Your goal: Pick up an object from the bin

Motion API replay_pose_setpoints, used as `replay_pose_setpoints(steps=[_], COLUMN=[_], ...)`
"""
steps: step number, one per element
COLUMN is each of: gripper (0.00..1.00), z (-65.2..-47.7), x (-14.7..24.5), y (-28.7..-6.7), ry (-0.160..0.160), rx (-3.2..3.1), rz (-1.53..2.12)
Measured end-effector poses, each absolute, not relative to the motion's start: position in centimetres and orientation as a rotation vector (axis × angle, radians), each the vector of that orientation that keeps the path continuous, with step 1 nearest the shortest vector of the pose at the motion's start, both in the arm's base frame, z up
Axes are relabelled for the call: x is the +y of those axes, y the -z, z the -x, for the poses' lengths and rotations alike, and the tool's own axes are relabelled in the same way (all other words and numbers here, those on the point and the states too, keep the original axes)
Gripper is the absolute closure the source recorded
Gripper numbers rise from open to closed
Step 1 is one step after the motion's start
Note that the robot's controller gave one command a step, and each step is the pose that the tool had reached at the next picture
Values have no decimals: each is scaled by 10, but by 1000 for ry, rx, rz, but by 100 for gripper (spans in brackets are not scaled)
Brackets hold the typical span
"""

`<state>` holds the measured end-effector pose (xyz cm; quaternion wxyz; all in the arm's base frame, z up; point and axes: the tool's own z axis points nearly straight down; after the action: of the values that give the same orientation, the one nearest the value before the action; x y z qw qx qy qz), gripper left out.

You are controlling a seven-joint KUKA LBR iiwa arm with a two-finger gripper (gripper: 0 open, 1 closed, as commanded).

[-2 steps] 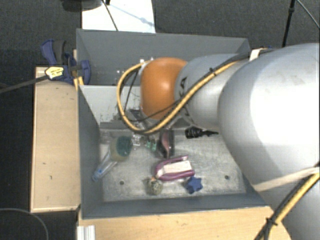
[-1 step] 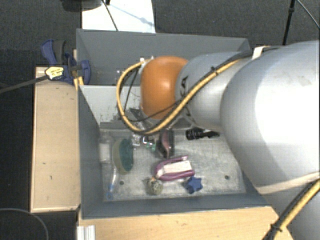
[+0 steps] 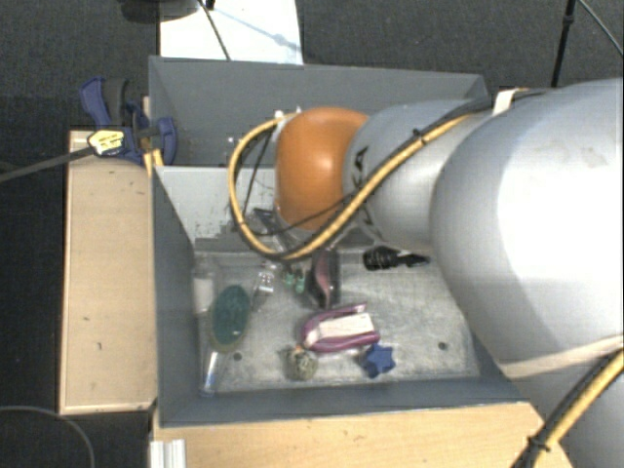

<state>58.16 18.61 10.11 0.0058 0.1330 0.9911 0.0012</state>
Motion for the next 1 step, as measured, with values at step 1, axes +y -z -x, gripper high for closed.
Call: replay_pose_setpoints(steps=[1], gripper=[0], z=[-577], x=[90], y=[-73], ry=[-6], rx=[3100], rz=[-458])
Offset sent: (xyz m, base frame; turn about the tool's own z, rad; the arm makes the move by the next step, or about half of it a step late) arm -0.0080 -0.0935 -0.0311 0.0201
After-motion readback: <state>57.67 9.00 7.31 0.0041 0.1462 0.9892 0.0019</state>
